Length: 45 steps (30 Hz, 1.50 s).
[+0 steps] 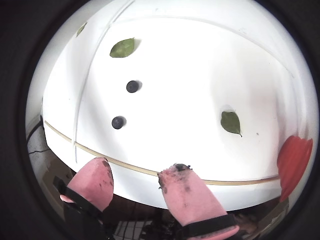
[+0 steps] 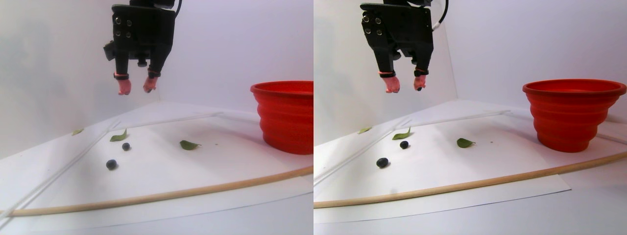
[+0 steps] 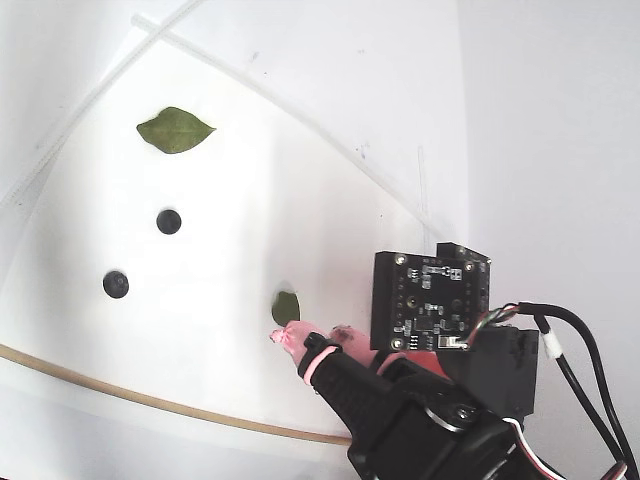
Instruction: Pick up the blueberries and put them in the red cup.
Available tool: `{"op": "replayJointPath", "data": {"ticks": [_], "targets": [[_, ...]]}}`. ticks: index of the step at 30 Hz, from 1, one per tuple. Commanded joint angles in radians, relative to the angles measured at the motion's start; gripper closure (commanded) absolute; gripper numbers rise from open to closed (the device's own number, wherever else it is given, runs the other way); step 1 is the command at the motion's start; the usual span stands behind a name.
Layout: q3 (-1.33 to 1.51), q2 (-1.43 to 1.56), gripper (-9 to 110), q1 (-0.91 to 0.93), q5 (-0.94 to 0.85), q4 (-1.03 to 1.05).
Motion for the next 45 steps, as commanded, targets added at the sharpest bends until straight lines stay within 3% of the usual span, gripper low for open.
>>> {"op": "replayJointPath", "data": {"ticks": [1,45], "targets": [[-0.006,-0.011,83,-0.038,0.005,-0.046],[-0.222,-0.594,82,-0.114,-0.025,-0.492]]}}
